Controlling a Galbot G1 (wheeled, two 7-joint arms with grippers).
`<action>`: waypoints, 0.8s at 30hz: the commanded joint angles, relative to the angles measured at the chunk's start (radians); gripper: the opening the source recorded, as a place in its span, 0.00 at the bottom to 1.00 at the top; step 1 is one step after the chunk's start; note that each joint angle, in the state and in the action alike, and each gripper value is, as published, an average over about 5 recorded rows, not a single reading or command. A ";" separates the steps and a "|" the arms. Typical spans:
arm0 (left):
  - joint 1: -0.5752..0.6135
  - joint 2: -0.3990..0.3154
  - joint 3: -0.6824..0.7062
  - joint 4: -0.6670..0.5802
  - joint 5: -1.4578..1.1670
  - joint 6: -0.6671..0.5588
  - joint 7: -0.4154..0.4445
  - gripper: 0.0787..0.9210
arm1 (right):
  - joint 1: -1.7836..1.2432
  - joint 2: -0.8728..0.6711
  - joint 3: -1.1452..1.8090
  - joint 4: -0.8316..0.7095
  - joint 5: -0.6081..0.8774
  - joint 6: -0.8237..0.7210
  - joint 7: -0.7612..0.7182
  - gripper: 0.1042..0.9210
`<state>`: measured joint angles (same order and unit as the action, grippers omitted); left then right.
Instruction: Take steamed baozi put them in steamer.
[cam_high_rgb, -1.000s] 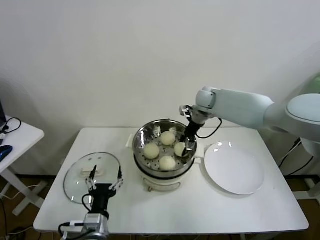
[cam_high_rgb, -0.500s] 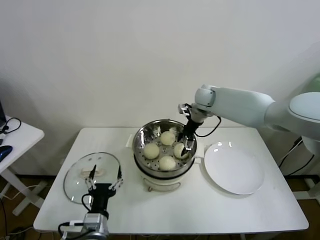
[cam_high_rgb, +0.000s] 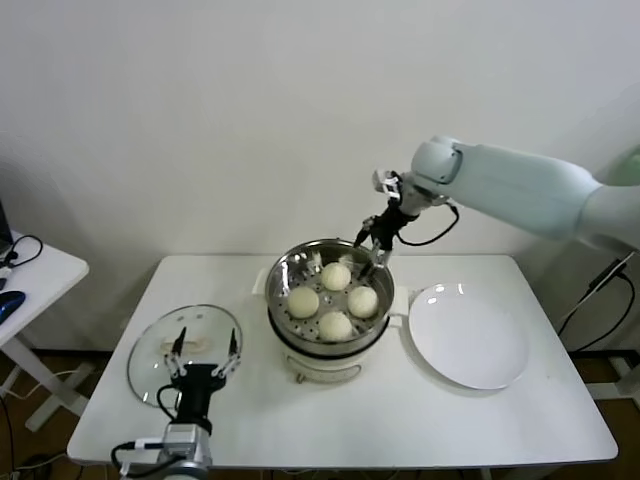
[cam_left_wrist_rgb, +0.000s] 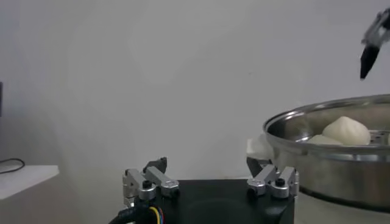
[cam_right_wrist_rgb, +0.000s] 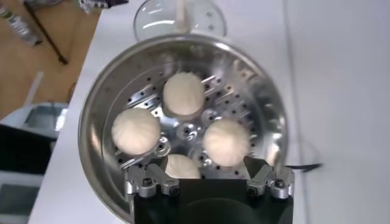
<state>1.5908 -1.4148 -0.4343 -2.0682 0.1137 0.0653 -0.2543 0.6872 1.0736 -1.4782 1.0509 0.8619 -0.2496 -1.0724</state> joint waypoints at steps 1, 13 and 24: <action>0.004 0.009 -0.039 0.014 0.004 -0.030 -0.002 0.88 | -0.029 -0.261 0.201 0.196 -0.073 0.005 0.105 0.88; -0.010 0.005 -0.045 0.007 0.041 -0.088 0.014 0.88 | -0.469 -0.596 0.656 0.367 -0.234 0.099 0.369 0.88; -0.005 0.004 -0.073 -0.002 0.018 -0.113 0.070 0.88 | -1.288 -0.562 1.485 0.459 -0.335 0.211 0.569 0.88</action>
<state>1.5842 -1.4097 -0.4870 -2.0661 0.1419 -0.0161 -0.2289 0.1486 0.5666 -0.7825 1.3876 0.6442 -0.1369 -0.7194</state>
